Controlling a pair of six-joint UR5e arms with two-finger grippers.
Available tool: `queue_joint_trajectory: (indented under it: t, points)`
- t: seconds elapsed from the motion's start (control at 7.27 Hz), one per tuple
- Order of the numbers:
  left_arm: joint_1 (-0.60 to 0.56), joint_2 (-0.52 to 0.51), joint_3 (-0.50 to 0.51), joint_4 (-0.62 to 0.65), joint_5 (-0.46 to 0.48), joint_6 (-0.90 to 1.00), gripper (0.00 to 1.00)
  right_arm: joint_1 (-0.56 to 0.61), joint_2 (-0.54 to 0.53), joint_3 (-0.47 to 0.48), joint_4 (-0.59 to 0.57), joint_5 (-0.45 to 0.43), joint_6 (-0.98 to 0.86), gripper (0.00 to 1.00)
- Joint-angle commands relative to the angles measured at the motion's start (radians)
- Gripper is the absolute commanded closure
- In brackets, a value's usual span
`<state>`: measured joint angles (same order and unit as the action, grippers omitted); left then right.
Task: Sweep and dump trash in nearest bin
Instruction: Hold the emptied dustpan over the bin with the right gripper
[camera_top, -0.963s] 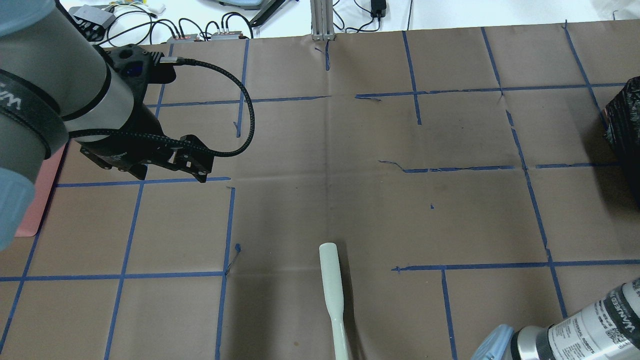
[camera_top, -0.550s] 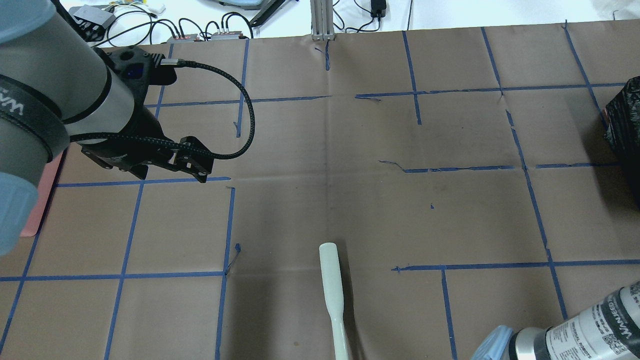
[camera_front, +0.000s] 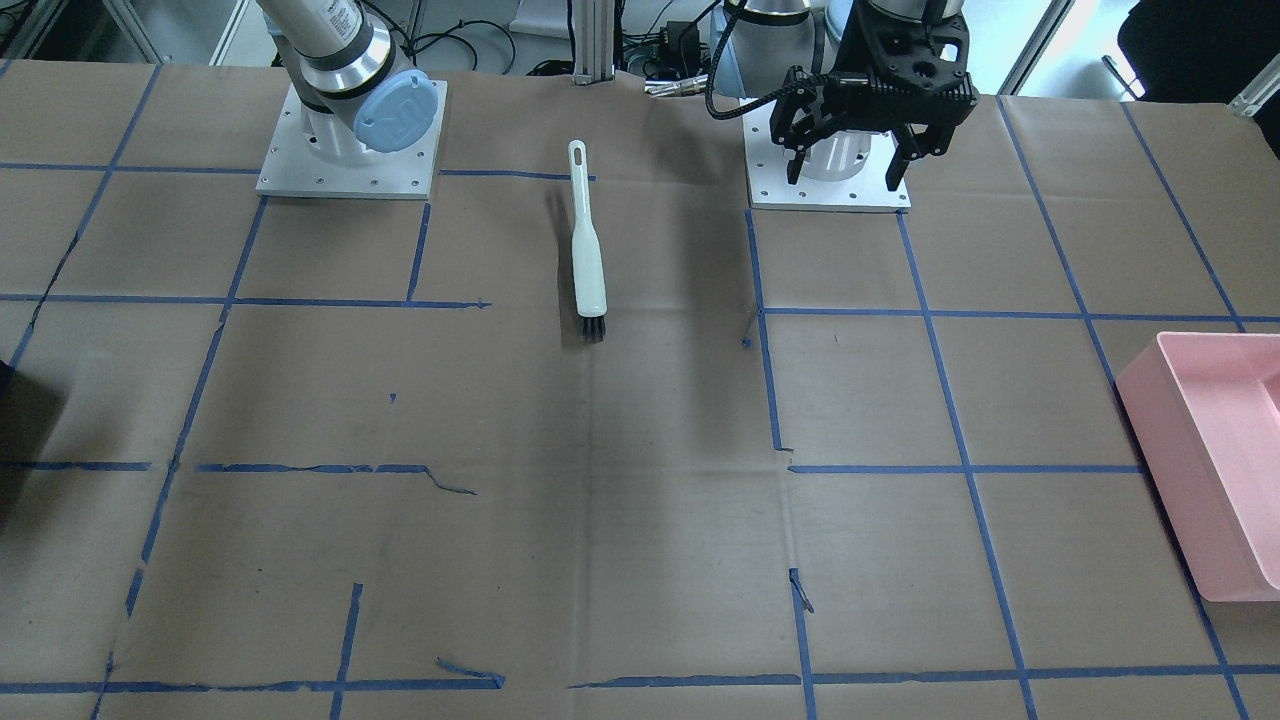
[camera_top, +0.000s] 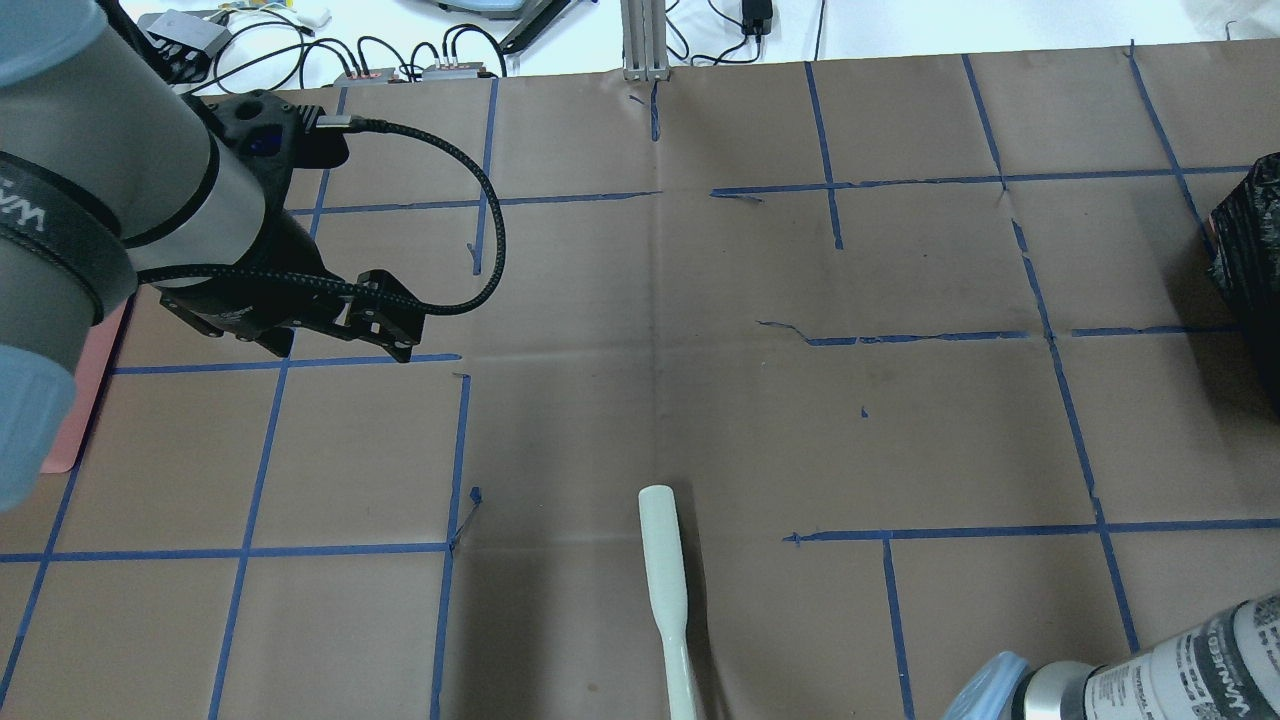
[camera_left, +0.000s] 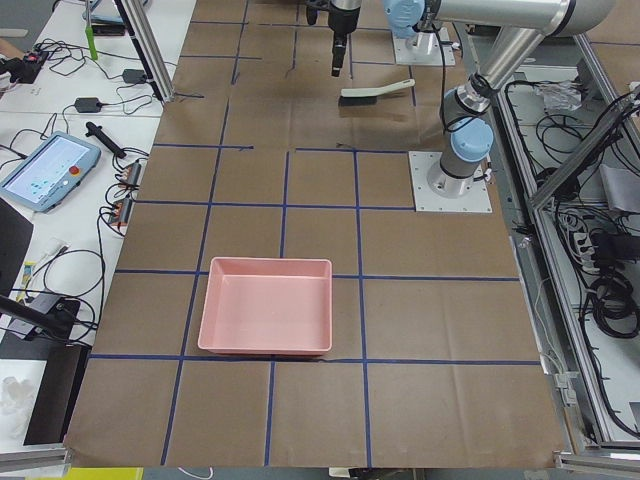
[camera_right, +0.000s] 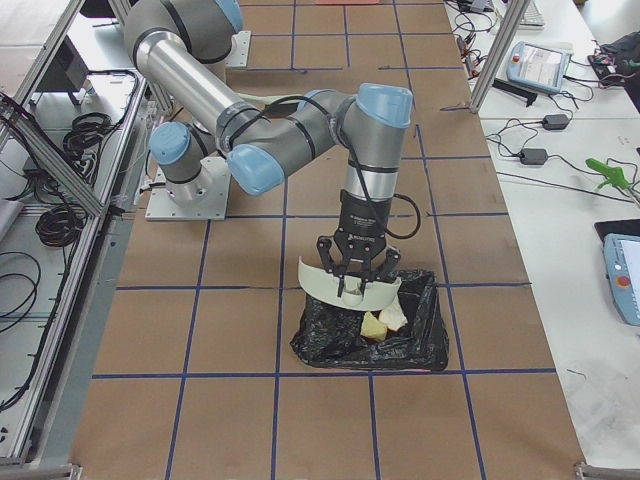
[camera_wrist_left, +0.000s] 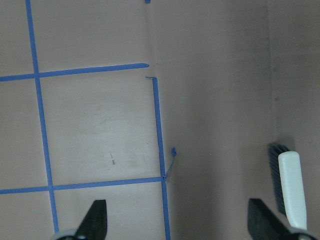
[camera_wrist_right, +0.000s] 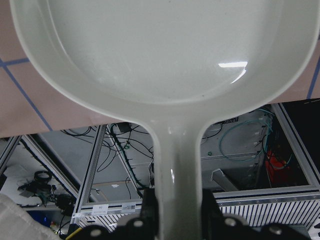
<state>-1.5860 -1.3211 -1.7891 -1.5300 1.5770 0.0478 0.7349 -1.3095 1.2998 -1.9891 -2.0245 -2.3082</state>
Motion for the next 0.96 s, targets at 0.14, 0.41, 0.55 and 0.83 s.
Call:
queue_joint_trajectory:
  t: [0.14,0.41,0.55,0.83]
  points:
    - [0.007,0.002,-0.006,0.001,0.000,0.004,0.01,0.094,-0.053,0.042,0.068,0.067,0.197,1.00]
    - [0.007,0.000,0.005,0.005,-0.002,0.001,0.01,0.180,-0.082,0.042,0.200,0.099,0.416,1.00]
    - [0.007,-0.006,0.005,0.037,-0.003,-0.002,0.01,0.223,-0.095,0.044,0.266,0.133,0.535,1.00]
    - [0.014,-0.038,0.016,0.094,-0.058,-0.009,0.01,0.300,-0.132,0.046,0.373,0.205,0.776,1.00]
